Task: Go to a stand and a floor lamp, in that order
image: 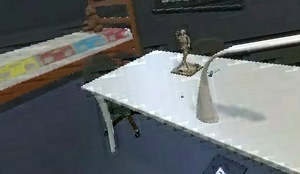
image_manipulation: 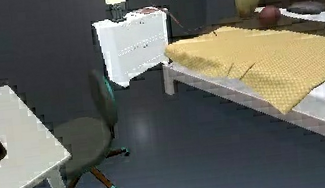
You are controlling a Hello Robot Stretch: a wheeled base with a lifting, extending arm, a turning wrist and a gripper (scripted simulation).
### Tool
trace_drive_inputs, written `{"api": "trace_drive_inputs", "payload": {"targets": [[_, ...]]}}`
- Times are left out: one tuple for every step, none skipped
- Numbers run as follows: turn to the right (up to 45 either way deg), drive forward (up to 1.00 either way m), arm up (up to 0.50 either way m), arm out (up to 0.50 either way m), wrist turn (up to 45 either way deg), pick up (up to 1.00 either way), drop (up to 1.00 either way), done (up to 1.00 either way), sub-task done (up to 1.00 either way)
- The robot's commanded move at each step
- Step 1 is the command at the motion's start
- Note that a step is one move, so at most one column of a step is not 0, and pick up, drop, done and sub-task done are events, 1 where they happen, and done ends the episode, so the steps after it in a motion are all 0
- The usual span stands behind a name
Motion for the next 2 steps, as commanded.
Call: {"api": "trace_drive_inputs", "payload": {"targets": [[-36.0, 0.00, 0.00, 0.00, 0.0, 0.00, 0.00, 0.00, 0.00], [-3.0, 0.00, 0.00, 0.00, 0.0, 0.00, 0.00, 0.00, 0.00]]}}
